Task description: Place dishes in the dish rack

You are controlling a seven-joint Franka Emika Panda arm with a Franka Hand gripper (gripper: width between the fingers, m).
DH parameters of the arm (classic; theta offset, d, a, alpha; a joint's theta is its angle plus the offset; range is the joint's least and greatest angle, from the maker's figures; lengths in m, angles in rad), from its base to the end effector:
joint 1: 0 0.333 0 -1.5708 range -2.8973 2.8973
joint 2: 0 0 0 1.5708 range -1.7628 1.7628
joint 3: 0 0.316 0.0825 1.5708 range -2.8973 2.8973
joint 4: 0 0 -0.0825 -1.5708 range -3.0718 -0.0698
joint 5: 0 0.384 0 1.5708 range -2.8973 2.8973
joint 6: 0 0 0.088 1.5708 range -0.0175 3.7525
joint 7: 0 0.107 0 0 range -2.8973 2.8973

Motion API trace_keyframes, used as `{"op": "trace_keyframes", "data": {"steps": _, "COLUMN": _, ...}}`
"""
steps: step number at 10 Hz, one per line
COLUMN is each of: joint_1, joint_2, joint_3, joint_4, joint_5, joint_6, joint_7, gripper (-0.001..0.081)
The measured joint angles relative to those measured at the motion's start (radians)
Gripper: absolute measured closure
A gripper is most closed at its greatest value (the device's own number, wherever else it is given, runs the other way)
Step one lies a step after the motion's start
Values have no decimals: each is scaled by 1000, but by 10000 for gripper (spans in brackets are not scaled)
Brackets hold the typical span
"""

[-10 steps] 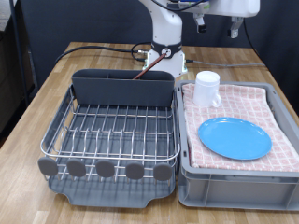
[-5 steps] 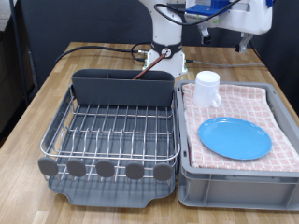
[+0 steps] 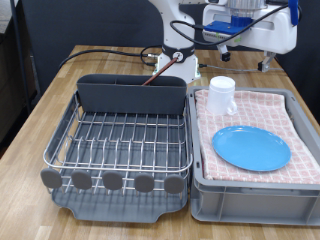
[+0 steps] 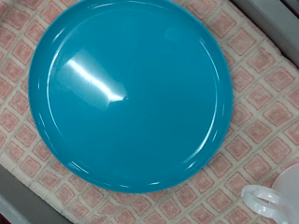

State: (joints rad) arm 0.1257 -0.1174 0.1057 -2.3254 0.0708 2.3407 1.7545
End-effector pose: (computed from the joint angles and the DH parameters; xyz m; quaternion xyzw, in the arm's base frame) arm 0.4903 0.1171 0.3996 -0.7061 0.7047 -0.0187 0.0667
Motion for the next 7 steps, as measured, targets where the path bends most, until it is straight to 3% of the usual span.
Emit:
{"op": "trace_keyframes", "data": {"steps": 3, "joint_1": 1, "joint_2": 55, "joint_3": 5, "joint_4": -12, "joint_5": 41, "joint_6": 75, "joint_7": -40, "gripper": 4}}
{"op": "trace_keyframes", "data": {"steps": 7, "joint_1": 0, "joint_2": 56, "joint_3": -1, "joint_4": -42, "joint_5": 73, "joint_6": 69, "joint_7": -92, "gripper": 4}}
